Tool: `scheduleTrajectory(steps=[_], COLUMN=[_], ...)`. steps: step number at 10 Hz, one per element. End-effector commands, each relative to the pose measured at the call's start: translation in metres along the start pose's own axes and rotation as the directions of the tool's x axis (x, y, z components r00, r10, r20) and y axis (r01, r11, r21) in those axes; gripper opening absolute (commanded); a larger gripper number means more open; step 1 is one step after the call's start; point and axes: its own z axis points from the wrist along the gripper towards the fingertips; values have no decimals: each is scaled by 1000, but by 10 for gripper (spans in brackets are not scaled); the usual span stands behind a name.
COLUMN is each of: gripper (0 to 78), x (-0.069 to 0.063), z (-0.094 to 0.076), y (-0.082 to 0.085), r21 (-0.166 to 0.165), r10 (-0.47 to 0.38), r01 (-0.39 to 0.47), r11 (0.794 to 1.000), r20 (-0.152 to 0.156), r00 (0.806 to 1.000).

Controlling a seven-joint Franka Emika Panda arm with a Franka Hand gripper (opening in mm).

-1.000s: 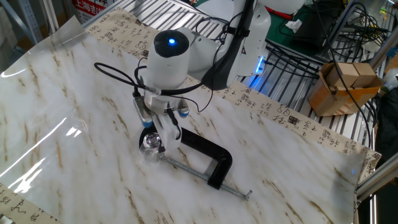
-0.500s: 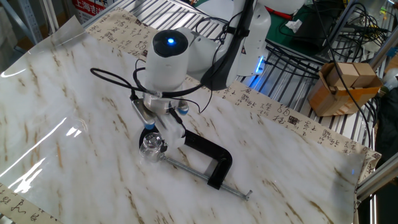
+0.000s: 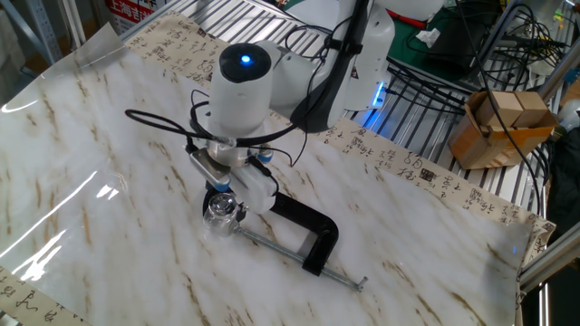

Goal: Screw the lid onto the jar

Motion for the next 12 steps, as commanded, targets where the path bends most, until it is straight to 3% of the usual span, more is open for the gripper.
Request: scheduleTrajectory(steps=[1,12], gripper=[775,775], x=[-12,-4], z=[6,10], y=[-4,-8], r21=[-22,-33], r10=[-302,-293], r01=[302,293], r11=[953,955], r20=[12,3], r00=[953,956])
